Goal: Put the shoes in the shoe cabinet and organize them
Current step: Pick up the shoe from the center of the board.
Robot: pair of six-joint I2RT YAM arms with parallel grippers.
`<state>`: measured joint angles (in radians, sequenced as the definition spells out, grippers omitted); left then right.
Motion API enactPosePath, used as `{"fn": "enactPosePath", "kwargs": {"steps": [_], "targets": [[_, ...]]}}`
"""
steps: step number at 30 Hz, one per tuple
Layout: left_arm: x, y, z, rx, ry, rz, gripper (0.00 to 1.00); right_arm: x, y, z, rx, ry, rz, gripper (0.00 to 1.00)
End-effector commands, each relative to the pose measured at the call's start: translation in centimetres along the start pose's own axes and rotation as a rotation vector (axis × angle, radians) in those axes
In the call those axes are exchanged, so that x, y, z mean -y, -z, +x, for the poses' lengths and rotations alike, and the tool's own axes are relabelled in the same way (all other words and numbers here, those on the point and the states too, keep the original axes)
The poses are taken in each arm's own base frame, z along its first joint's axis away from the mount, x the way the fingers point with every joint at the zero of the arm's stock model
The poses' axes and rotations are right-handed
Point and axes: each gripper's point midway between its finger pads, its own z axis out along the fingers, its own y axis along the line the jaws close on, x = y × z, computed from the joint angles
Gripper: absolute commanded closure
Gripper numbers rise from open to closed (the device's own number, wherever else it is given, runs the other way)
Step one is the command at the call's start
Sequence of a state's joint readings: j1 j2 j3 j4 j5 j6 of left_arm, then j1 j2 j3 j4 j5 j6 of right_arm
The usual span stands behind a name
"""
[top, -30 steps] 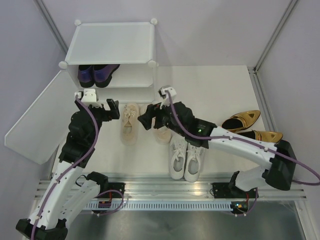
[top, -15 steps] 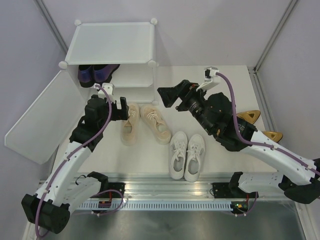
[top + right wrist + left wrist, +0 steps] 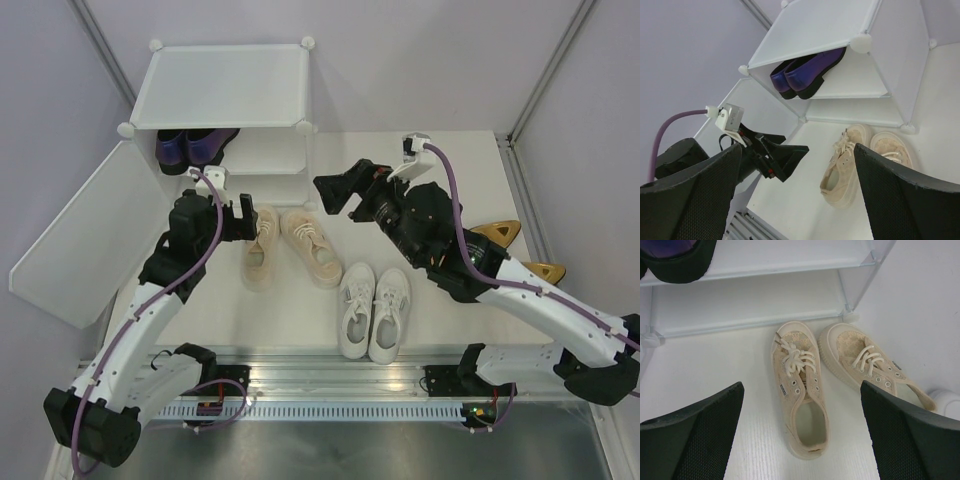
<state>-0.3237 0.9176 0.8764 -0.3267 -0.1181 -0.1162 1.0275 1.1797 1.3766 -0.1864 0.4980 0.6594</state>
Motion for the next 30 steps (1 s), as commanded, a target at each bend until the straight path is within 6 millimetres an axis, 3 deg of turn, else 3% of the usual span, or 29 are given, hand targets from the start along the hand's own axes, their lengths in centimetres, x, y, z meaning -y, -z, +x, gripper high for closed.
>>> {"fn": "enactPosePath", "kwargs": {"steps": [1,2,5,6,7,8,10,11,13,14,23,30], "targets": [[0.6,0.0,-1.3,0.032,0.044,0.025,0.00,2.1,-0.4,0.1,0.005,0.027,0.061,0.04],[0.6,-0.1,-1.1,0.025,0.047,0.025,0.00,3.7,-0.7,0.7,-0.004,0.037,0.092,0.03],[1.1,-0.3,-0.3,-0.018,0.035,0.055,0.00,6.0,-0.4,0.8,-0.011,0.059,0.118,0.02],[1.2,-0.5,0.0,-0.033,0.035,0.059,0.00,8.3,-0.5,1.5,-0.020,0.082,0.164,0.02],[1.6,-0.8,0.5,-0.052,0.037,0.075,0.00,9.1,-0.2,1.4,-0.018,0.105,0.170,0.02],[1.8,-1.0,1.0,-0.076,0.046,0.085,0.00,10.9,-0.2,2.6,-0.050,0.127,0.190,0.02],[2.6,-1.5,2.0,-0.127,0.062,0.120,0.00,12.6,0.5,3.2,-0.060,0.124,0.211,0.02],[3.0,-1.6,2.3,-0.147,0.080,0.133,0.00,14.6,0.7,4.3,-0.084,0.127,0.248,0.02],[3.5,-1.7,2.9,-0.176,0.094,0.159,0.00,15.8,1.3,5.1,-0.107,0.115,0.247,0.02],[3.6,-1.8,3.2,-0.187,0.095,0.160,0.00,17.6,1.7,6.0,-0.127,0.112,0.282,0.02],[3.2,-2.6,9.6,-0.382,0.108,0.132,0.00,22.6,2.7,8.2,-0.185,0.096,0.320,0.02],[2.9,-3.4,11.4,-0.449,0.101,0.114,0.01,24.1,2.3,9.2,-0.212,0.077,0.302,0.02]]}}
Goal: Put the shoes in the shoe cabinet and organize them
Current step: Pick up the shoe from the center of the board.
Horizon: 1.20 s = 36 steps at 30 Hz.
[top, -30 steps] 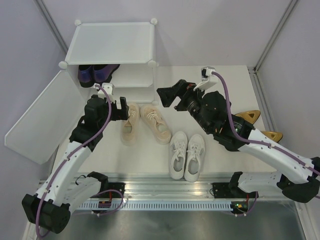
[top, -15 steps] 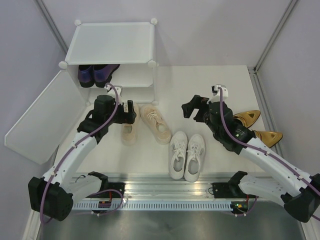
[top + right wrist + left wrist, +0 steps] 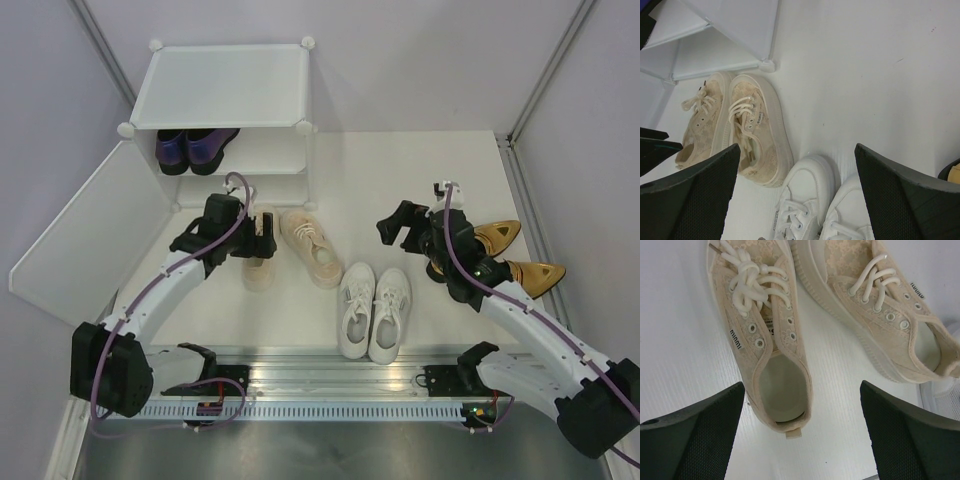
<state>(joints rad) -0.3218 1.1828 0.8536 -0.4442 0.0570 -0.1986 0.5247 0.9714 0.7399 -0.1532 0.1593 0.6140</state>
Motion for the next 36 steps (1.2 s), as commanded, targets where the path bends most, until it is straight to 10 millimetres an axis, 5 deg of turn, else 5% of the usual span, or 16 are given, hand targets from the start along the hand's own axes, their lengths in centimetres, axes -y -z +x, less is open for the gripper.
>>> {"fn": "enactPosePath", "kwargs": {"steps": [1,7,9,13,19,27,30,33,36], "targets": [[0.5,-0.5,0.5,-0.028,0.027,0.023,0.03,-0.7,-0.5,-0.2,0.011,0.002,-0.063,0.02],[1.4,-1.4,2.1,-0.091,0.016,0.063,0.12,0.6,-0.9,0.2,0.005,-0.006,-0.041,0.02],[0.9,-2.0,3.7,-0.160,0.005,0.037,0.12,0.7,-0.9,0.1,0.008,-0.005,-0.042,0.02],[-0.4,-2.1,3.7,-0.170,-0.011,-0.034,0.16,1.1,-0.7,0.1,0.021,0.003,-0.032,0.02],[1.5,-3.0,4.6,-0.211,-0.003,0.069,0.39,1.3,-0.7,0.4,0.017,0.003,-0.029,0.02],[1.7,-4.0,6.6,-0.308,-0.044,0.037,0.43,1.5,-0.6,0.4,0.022,0.007,-0.027,0.02],[1.5,-4.1,6.9,-0.321,-0.058,0.027,0.58,1.5,-0.6,0.3,0.025,0.010,-0.027,0.02],[1.3,-4.0,6.8,-0.329,-0.070,0.015,0.90,1.4,-0.5,0.4,0.025,0.010,-0.031,0.02],[1.2,-3.8,6.2,-0.319,-0.079,0.001,0.98,1.4,-0.5,0.4,0.021,0.010,-0.032,0.02]]}}
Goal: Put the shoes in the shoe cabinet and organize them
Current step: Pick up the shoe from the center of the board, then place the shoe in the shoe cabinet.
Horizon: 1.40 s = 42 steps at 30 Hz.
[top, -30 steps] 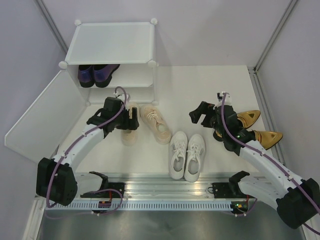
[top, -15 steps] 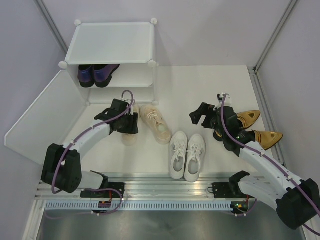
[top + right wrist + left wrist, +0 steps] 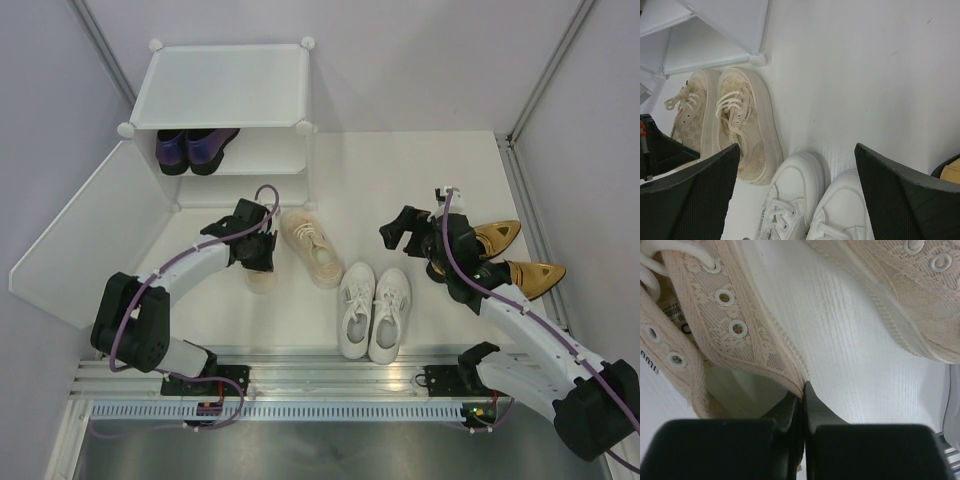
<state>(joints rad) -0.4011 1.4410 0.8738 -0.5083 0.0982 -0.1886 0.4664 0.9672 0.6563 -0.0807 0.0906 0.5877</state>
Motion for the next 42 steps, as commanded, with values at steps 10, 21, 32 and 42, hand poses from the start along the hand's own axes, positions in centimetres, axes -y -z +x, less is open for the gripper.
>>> {"fn": "enactPosePath", "kwargs": {"steps": [10,21,32,42], "targets": [[-0.2,6.5,-4.6,0.170,-0.074,-0.061,0.98,-0.5,0.0,-0.7,0.025,0.009,-0.026,0.02],[0.5,12.7,-6.4,0.287,-0.126,-0.053,0.98,-0.6,-0.3,-0.4,0.009,0.010,-0.032,0.02],[2.0,18.2,-8.9,0.380,-0.189,-0.011,0.98,-0.7,-0.5,-0.3,0.002,0.011,-0.033,0.02],[2.2,19.1,-13.0,0.422,-0.295,-0.040,0.98,-0.8,-0.8,0.0,-0.013,0.010,-0.040,0.02]]}}
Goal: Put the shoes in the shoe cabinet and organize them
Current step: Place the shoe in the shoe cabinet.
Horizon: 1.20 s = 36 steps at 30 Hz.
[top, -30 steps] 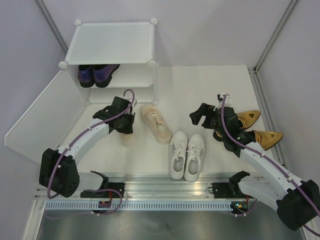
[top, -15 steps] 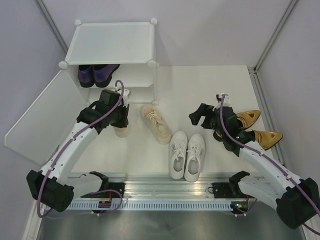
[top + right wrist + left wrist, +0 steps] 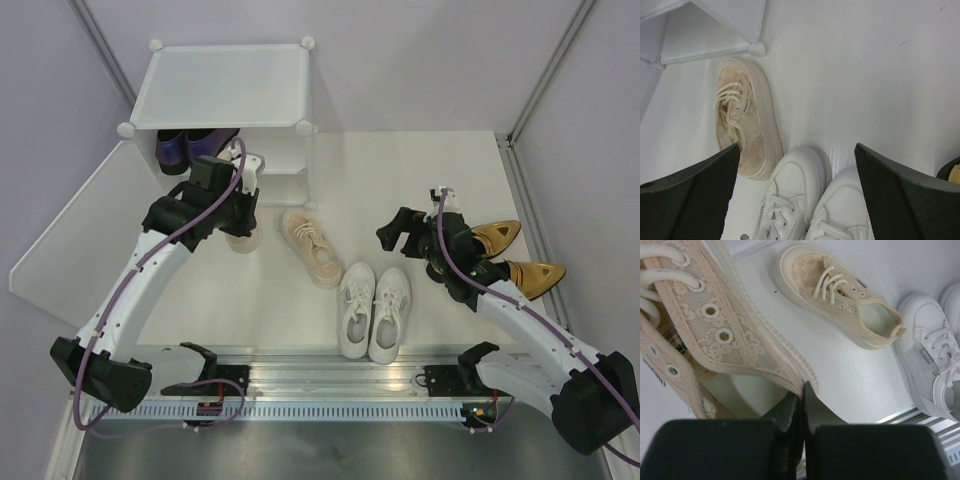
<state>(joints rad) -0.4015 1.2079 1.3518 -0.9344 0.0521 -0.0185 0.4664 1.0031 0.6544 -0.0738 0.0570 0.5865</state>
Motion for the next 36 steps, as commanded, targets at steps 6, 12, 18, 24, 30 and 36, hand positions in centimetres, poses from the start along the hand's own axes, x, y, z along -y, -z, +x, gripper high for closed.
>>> {"fn": "enactPosePath", "kwargs": {"steps": [6,12,18,24,30,36], "targets": [[-1.5,-1.1,-6.9,0.136,-0.204,-0.059,0.98,-0.6,-0.1,-1.1,0.036,0.010,-0.022,0.02],[-3.2,-4.1,-8.9,0.106,-0.263,-0.125,0.98,-0.4,-0.3,-1.0,0.034,0.015,-0.014,0.02],[-4.4,-6.1,-11.1,0.112,-0.277,-0.144,0.98,0.0,-0.2,-1.0,0.038,0.020,-0.002,0.02],[-6.4,-7.8,-12.2,0.107,-0.252,-0.158,0.98,0.1,-0.6,-1.1,0.037,0.026,0.008,0.02],[-7.6,-9.0,-13.8,0.134,-0.283,-0.161,0.98,0.2,-0.7,-1.1,0.038,0.032,0.019,0.02],[-8.1,-9.6,-15.1,0.157,-0.317,-0.147,0.97,0.6,-0.9,-1.1,0.037,0.035,0.034,0.02]]}}
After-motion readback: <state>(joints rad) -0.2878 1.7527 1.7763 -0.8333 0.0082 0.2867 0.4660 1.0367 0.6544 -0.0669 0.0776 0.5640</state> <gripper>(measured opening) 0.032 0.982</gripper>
